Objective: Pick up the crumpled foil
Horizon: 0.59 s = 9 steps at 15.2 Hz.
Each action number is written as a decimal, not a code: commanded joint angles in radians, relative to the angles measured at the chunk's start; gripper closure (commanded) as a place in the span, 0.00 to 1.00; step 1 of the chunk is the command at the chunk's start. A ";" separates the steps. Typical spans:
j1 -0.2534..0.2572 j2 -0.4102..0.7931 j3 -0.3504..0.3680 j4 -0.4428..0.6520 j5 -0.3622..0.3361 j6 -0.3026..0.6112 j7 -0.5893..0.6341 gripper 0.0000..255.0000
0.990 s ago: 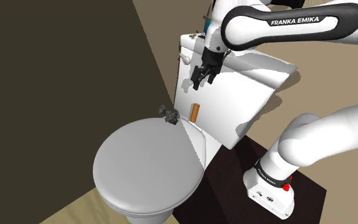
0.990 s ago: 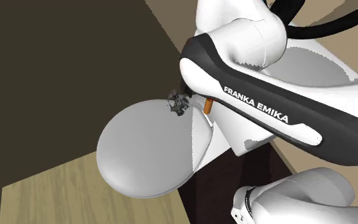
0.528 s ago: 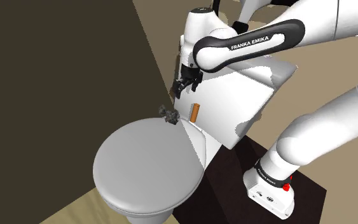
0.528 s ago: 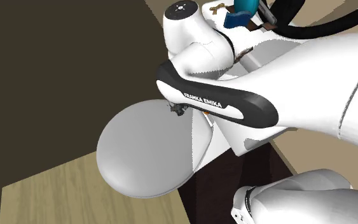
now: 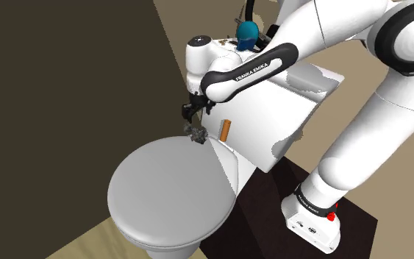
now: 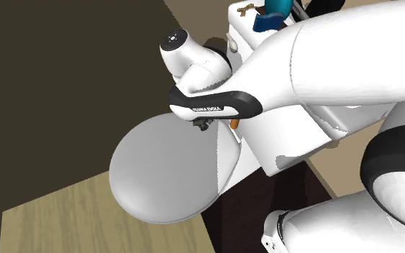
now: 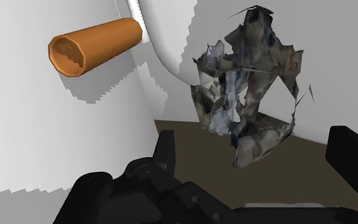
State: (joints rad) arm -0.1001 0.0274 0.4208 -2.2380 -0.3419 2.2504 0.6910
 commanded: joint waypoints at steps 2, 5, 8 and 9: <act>0.016 0.144 -0.006 0.091 -0.129 0.001 0.123 0.00; 0.051 0.277 -0.035 0.189 -0.232 -0.013 0.219 0.00; 0.068 0.329 -0.053 0.214 -0.270 -0.002 0.254 0.00; 0.070 0.338 -0.056 0.213 -0.277 0.007 0.261 0.00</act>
State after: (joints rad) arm -0.0333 0.3521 0.3694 -2.0295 -0.6087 2.2507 0.9433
